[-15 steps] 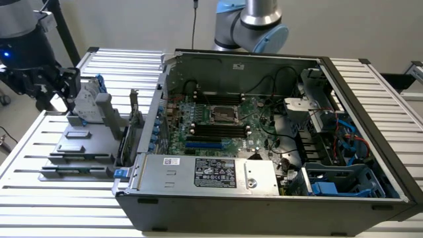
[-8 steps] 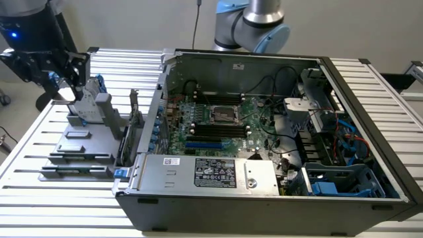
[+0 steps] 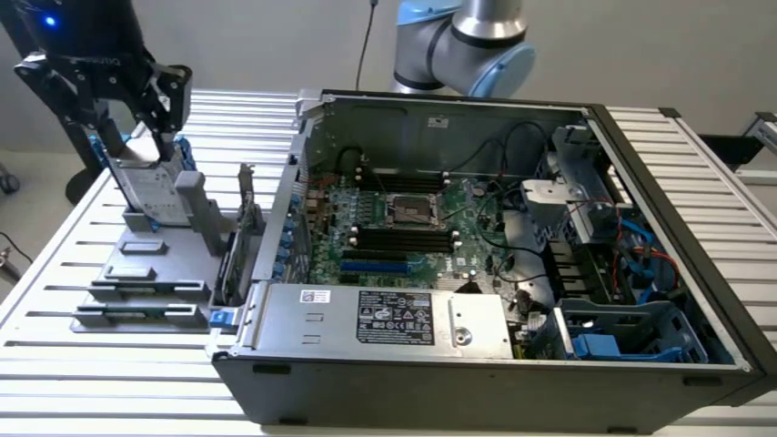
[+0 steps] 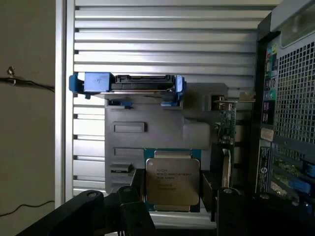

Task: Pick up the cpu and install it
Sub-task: 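Pick up the cpu and move it towards the insertion slot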

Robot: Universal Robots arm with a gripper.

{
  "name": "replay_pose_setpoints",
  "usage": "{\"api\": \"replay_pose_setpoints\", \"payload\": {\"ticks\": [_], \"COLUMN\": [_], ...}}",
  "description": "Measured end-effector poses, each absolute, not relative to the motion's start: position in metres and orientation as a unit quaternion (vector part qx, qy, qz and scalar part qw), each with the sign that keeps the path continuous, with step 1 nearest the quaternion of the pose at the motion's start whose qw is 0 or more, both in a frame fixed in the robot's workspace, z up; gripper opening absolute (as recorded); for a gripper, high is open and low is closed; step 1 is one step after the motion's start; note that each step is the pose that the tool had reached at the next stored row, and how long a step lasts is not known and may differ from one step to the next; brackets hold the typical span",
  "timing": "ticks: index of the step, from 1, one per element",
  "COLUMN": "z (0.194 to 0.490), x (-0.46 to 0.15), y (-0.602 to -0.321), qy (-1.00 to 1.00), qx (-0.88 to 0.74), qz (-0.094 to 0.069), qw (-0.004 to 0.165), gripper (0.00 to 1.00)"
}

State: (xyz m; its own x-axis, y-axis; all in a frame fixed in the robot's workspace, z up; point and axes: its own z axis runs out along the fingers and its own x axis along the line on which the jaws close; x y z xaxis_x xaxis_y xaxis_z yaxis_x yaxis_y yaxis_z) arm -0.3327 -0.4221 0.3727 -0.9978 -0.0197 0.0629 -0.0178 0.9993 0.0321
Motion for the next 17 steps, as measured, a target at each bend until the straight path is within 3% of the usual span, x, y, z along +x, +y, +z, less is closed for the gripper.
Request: {"api": "replay_pose_setpoints", "payload": {"ticks": [17], "z": [0.391], "x": [-0.256], "y": [-0.422], "qy": [-0.999], "qx": [0.009], "qz": [-0.016], "qw": [0.033], "gripper": [0.55]}}
